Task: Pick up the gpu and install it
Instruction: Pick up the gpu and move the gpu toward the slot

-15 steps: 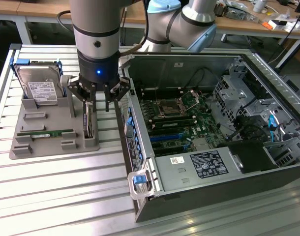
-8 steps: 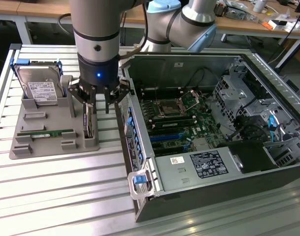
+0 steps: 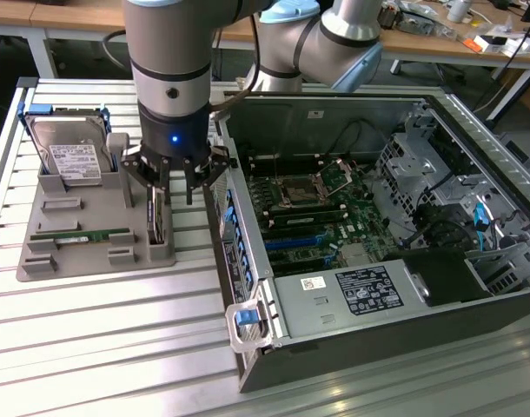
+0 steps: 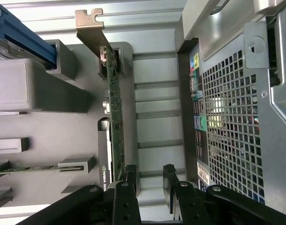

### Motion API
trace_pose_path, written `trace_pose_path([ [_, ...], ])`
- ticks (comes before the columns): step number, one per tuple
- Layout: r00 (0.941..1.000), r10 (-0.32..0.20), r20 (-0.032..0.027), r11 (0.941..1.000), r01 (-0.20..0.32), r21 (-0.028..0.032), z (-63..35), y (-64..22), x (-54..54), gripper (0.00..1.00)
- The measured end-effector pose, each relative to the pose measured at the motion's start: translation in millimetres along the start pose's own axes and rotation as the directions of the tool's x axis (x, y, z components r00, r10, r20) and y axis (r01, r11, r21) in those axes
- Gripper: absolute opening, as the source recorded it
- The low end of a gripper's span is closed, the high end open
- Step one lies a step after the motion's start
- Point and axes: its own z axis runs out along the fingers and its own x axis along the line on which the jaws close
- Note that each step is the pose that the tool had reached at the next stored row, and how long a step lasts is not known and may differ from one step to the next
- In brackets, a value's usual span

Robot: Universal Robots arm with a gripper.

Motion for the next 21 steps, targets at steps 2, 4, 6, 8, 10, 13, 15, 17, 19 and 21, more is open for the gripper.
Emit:
trace_pose_path([
  [2, 1.0, 0.0, 0.0, 1.0, 0.0, 0.0, 2.1, -0.2, 0.0, 0.36],
  [4, 1.0, 0.0, 0.0, 1.0, 0.0, 0.0, 3.8, -0.5, 0.1, 0.36],
  [6, 1.0, 0.0, 0.0, 1.0, 0.0, 0.0, 5.3, -0.7, 0.1, 0.36],
  [8, 1.0, 0.0, 0.0, 1.0, 0.0, 0.0, 7.6, -1.0, 0.1, 0.36],
  [10, 1.0, 0.0, -0.0004, 1.0, 0.0, 0.0004, 9.3, -1.2, 0.3, 0.36],
  [13, 1.0, 0.0, -0.0003, 1.0, 0.0, 0.0002, 11.5, -1.4, 0.3, 0.36],
  [15, 1.0, 0.0, 0.0006, 1.0, 0.0, -0.0004, 13.1, -1.4, 0.1, 0.36],
  [17, 1.0, 0.0, 0.0005, 1.0, 0.0, -0.0004, 14.4, -1.6, 0.0, 0.36],
  [19, 1.0, 0.0, 0.0, 1.0, 0.0, 0.0001, 15.3, -1.7, 0.3, 0.36],
  [21, 1.0, 0.0, 0.0007, 1.0, 0.0, -0.0001, 9.5, -1.4, 0.1, 0.36],
])
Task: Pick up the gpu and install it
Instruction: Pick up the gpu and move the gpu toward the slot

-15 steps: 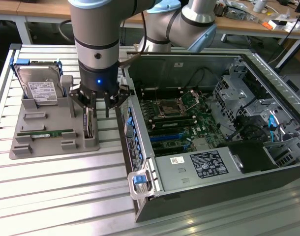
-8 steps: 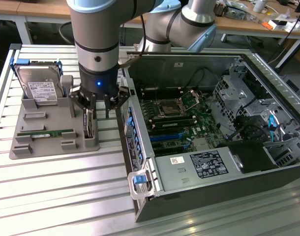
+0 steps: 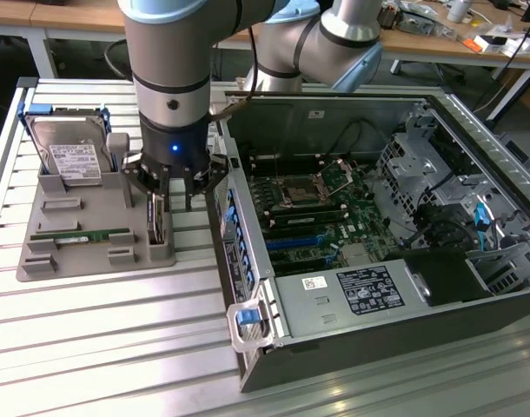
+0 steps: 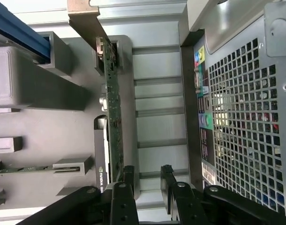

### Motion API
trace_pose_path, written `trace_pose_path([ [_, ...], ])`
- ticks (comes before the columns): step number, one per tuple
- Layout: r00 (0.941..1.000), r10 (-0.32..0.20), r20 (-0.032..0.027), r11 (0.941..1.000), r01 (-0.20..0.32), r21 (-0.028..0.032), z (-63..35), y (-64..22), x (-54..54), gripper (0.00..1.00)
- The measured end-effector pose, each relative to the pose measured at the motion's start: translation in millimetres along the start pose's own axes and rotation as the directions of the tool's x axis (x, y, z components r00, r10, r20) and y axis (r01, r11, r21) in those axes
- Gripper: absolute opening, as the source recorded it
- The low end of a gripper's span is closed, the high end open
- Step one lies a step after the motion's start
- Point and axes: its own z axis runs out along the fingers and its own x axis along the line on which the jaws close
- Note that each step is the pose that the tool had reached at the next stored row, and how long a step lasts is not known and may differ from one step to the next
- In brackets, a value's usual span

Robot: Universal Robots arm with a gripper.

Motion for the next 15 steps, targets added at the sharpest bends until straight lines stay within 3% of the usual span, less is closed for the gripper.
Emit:
trace_pose_path([
  [3, 1.0, 0.0, 0.0006, 1.0, 0.0, -0.0018, -5.9, 0.2, 1.0, 0.36],
  [6, 1.0, 0.0, 0.0014, 0.9999, 0.0, -0.0103, -6.5, -1.2, 19.6, 0.36],
  [13, 1.0, 0.001, 0.0012, 0.9998, 0.0, -0.0181, -6.4, -2.7, 38.1, 0.36],
  [15, 1.0, 0.0, 0.0009, 0.9997, 0.0, -0.0238, -2.0, -3.0, 40.2, 0.36],
])
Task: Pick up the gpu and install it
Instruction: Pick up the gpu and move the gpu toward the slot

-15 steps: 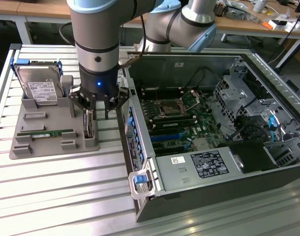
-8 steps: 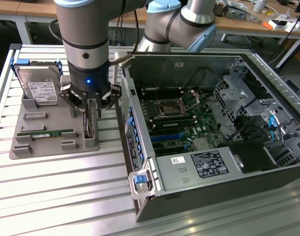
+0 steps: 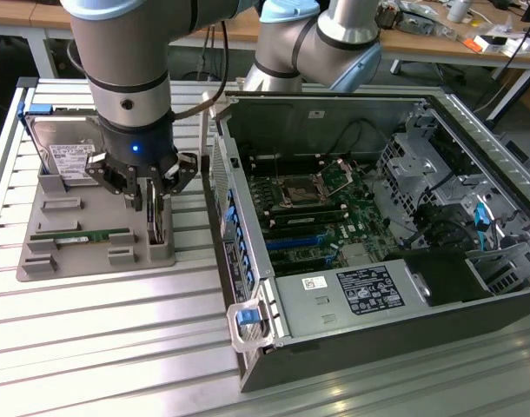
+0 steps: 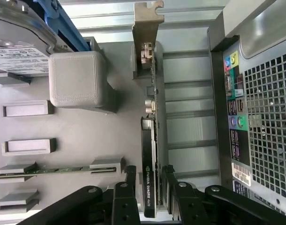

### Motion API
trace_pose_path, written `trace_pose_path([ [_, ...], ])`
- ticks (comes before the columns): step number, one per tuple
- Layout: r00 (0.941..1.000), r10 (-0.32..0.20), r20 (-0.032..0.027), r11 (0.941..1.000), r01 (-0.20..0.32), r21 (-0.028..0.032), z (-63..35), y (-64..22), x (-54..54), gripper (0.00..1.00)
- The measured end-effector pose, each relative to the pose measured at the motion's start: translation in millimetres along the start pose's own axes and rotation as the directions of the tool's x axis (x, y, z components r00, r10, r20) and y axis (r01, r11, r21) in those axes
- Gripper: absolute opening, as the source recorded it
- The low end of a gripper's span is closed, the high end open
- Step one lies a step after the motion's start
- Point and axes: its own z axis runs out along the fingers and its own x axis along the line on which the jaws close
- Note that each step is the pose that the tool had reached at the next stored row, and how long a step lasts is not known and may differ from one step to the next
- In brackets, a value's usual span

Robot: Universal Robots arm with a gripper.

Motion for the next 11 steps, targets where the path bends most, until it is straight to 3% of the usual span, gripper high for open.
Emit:
trace_pose_path([
  [4, 1.0, 0.0, -0.0002, 1.0, 0.0, -0.0004, 7.5, -1.3, -0.1, 0.36],
  [10, 1.0, 0.0, -0.0002, 1.0, 0.0, -0.0004, 10.5, -1.5, -1.4, 0.36],
  [11, 1.0, 0.0, -0.0002, 1.0, 0.0, -0.0004, 10.5, -1.6, -1.4, 0.28],
])
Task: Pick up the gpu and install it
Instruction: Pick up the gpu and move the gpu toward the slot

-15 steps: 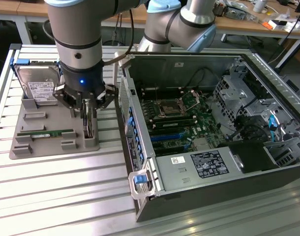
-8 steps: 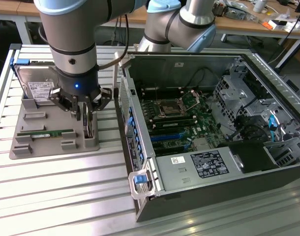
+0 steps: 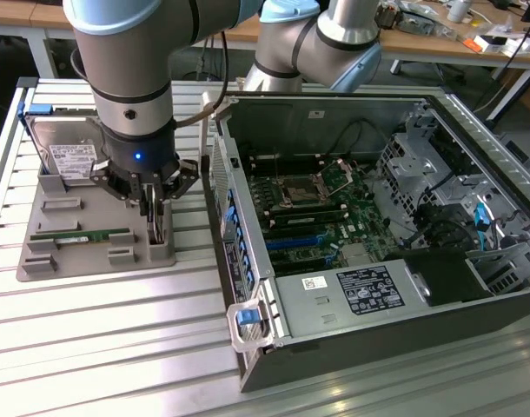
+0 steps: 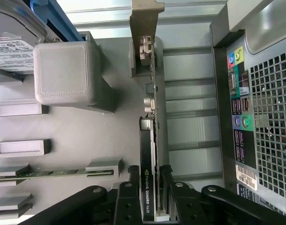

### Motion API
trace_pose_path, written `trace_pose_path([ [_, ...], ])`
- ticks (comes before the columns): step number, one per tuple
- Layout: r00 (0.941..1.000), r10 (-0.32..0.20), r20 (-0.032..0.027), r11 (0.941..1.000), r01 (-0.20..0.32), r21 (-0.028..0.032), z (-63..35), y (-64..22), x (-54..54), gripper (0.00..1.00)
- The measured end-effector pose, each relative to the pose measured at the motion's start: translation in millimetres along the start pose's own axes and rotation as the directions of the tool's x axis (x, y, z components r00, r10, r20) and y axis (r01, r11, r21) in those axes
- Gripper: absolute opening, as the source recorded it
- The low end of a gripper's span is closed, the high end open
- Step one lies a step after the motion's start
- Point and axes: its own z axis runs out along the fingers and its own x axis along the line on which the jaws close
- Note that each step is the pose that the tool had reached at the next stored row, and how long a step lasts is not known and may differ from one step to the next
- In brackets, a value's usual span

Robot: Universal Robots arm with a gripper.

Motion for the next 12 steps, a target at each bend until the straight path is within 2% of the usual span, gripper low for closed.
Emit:
trace_pose_path([
  [10, 1.0, 0.0, -0.0001, 1.0, 0.0, 0.0, 0.0, 0.0, 0.0, 0.26],
  [12, 1.0, 0.0, -0.0061, 1.0, 0.0, 0.0004, 0.1, 0.2, -2.3, 0.26],
])
